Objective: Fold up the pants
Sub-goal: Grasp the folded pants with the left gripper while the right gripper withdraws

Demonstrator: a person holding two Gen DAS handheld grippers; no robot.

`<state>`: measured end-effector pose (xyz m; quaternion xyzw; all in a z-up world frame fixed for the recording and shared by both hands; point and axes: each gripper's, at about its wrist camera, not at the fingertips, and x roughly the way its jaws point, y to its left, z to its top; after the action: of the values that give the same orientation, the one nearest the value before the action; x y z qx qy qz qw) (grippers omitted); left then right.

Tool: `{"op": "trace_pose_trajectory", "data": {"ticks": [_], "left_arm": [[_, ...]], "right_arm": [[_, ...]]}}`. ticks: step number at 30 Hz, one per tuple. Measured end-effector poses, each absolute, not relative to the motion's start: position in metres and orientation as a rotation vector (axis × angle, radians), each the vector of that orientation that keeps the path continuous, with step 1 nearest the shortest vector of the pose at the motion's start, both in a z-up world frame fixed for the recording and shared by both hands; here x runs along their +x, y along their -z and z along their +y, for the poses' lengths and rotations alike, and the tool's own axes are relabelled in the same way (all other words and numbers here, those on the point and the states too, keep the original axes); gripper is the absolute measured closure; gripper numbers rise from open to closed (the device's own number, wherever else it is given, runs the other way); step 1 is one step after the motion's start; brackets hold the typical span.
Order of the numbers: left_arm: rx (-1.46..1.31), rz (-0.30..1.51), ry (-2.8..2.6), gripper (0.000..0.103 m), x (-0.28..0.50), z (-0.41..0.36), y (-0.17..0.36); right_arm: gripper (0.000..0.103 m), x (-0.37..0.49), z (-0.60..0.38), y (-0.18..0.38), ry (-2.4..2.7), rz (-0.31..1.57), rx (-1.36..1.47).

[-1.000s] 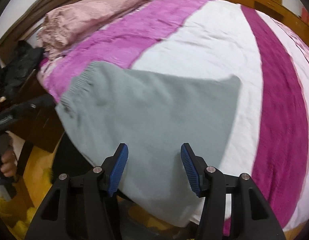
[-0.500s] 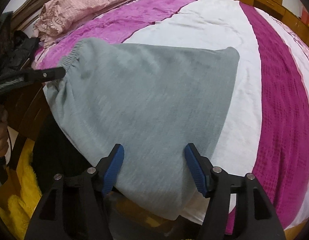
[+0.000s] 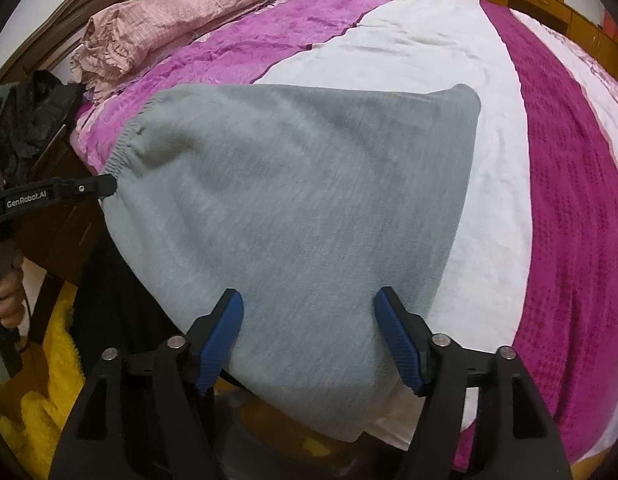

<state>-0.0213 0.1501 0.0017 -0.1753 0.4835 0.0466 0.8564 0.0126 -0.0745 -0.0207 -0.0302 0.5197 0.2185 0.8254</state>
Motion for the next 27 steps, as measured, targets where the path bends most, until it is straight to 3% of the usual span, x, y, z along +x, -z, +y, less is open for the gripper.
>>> {"op": "trace_pose_trajectory", "data": {"ticks": [5,11,17,27], "left_arm": [[-0.348,1.006,-0.088,0.068,-0.018,0.148,0.000],[-0.381,0.998,-0.069,0.066,-0.015,0.153,0.008],[-0.416,0.991,-0.057,0.066,-0.016,0.156,0.012],[-0.435,0.978,-0.024,0.065,-0.018,0.160,0.014]], "right_arm": [[0.022,0.014,-0.062,0.025,-0.500,1.126,-0.145],[0.022,0.030,-0.055,0.008,-0.524,1.194,-0.107],[0.022,0.058,-0.018,-0.030,-0.600,1.088,-0.186],[0.023,0.116,0.077,-0.032,-0.745,1.025,-0.364]]}}
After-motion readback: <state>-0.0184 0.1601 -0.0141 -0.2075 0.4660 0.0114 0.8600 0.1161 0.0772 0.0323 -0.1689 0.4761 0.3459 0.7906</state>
